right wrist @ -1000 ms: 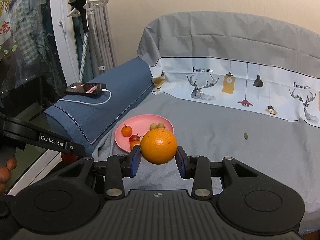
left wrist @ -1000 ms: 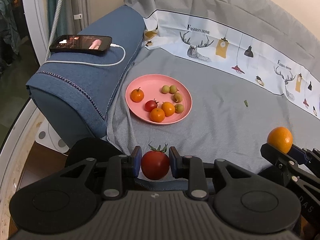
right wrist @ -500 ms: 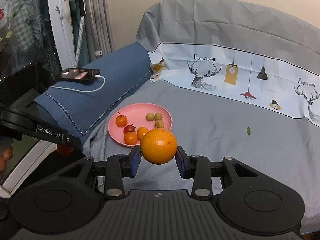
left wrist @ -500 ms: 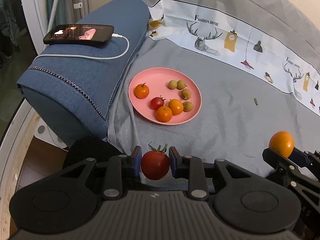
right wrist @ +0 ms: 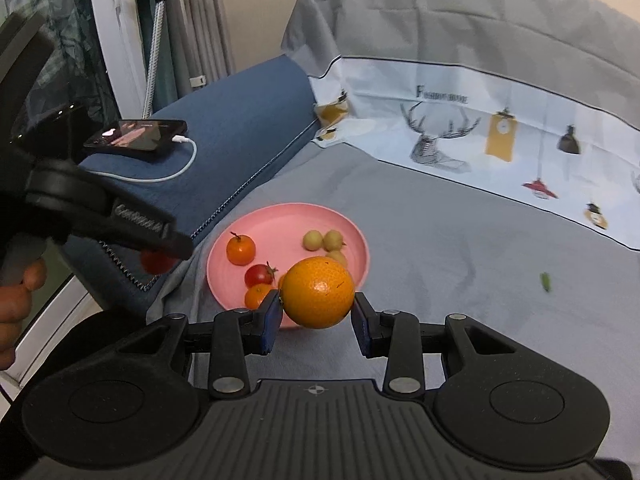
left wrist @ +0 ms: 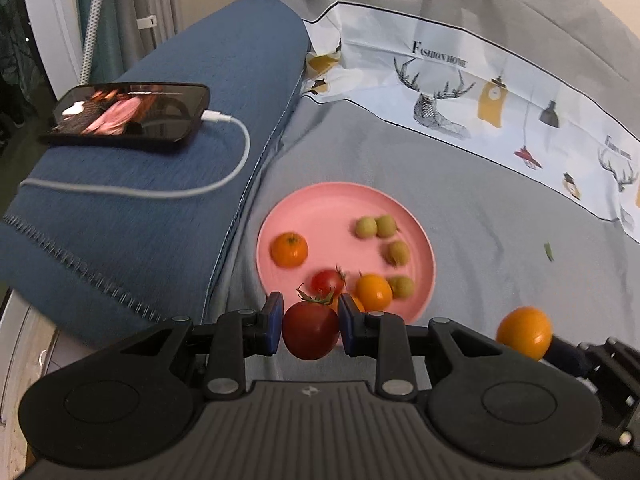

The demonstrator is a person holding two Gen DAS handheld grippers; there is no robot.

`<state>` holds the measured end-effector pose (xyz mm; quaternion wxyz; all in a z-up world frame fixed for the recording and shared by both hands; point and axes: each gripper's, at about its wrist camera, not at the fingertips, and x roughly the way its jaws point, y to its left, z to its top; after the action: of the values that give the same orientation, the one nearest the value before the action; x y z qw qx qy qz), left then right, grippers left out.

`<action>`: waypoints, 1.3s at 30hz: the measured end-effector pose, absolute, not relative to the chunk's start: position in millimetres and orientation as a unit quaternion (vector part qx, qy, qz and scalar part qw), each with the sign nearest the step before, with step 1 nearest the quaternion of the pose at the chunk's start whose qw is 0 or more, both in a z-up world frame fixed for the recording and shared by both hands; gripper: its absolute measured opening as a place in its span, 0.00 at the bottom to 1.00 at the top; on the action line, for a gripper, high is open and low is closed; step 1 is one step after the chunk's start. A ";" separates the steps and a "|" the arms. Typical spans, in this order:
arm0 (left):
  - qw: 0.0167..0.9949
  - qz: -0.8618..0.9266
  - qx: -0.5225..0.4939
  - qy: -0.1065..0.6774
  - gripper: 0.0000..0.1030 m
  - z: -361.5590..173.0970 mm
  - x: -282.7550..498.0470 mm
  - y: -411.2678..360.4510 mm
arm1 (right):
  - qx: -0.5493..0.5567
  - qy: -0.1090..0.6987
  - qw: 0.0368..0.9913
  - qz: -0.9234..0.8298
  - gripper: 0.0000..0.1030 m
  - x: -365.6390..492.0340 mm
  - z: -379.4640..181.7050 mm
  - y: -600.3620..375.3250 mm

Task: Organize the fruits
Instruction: 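Lower both fruits onto the pink plate and open both grippers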

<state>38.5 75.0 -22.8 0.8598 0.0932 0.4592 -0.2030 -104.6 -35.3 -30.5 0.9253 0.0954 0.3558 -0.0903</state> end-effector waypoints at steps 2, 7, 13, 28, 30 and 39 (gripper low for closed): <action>0.859 -0.202 0.094 0.461 0.32 -29.4 52.9 68.4 | 0.096 0.360 0.924 -0.085 0.38 -89.3 -37.4 -37.7; 0.851 -0.200 0.105 0.474 0.31 -50.1 85.7 52.5 | 0.095 0.371 0.921 -0.078 0.38 -53.1 -57.9 -46.8; 0.844 -0.194 0.119 0.486 0.31 -72.3 114.7 34.1 | 0.084 0.389 0.915 -0.070 0.38 -17.4 -85.1 -53.7; 0.855 -0.202 0.135 0.459 1.00 -69.1 116.2 16.8 | 0.068 0.378 0.921 -0.061 0.84 7.8 -91.1 -61.0; 0.853 -0.196 0.148 0.460 1.00 -69.4 110.1 18.1 | 0.070 0.384 0.918 -0.065 0.85 -2.1 -87.0 -61.0; 0.854 -0.192 0.153 0.459 1.00 -46.4 65.3 42.1 | 0.107 0.396 0.905 -0.115 0.90 -62.8 -64.5 -47.8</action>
<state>65.3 42.1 -46.4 0.8538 0.1527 0.4590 -0.1924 -62.8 -47.8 -64.5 0.9048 0.1068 0.3959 -0.1149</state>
